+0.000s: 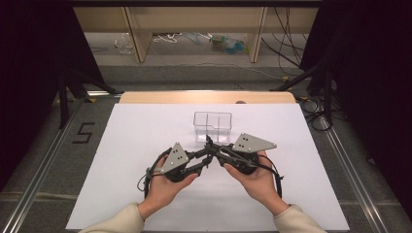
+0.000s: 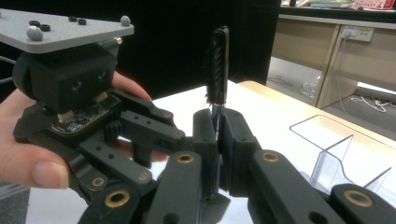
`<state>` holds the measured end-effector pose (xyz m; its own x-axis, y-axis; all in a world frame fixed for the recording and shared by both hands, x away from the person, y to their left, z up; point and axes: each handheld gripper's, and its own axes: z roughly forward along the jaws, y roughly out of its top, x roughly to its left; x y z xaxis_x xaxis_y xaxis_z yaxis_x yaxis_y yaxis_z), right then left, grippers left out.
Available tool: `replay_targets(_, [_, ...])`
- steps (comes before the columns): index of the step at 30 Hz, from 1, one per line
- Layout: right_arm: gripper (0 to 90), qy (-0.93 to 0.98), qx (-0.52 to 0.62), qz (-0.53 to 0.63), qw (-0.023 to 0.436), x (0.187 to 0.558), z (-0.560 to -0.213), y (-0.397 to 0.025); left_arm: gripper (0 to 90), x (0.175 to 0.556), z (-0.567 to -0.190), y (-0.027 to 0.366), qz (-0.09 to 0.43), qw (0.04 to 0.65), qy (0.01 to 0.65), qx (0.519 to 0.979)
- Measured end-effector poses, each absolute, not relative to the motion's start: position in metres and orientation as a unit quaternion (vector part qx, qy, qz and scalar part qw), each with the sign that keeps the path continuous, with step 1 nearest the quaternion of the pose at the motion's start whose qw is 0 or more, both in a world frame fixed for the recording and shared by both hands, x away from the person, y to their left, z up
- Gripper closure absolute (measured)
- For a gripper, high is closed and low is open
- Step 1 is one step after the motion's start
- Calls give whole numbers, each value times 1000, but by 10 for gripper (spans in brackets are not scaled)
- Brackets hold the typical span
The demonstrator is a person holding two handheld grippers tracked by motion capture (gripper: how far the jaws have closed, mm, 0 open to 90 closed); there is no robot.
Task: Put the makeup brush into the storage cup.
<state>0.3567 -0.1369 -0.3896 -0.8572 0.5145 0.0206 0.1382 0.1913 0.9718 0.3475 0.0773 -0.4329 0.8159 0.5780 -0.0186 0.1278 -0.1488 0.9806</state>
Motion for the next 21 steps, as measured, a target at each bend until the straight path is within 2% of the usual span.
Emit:
replay_targets(12, [855, 754, 218, 600, 153, 355, -388, -136, 778, 349, -435, 75, 183, 605, 240, 737])
replay_targets(17, [854, 751, 219, 602, 157, 356, -389, -136, 843, 349, -435, 75, 182, 601, 241, 740])
replay_targets(21, [851, 751, 218, 604, 156, 356, -389, -136, 849, 350, -434, 76, 179, 598, 241, 743])
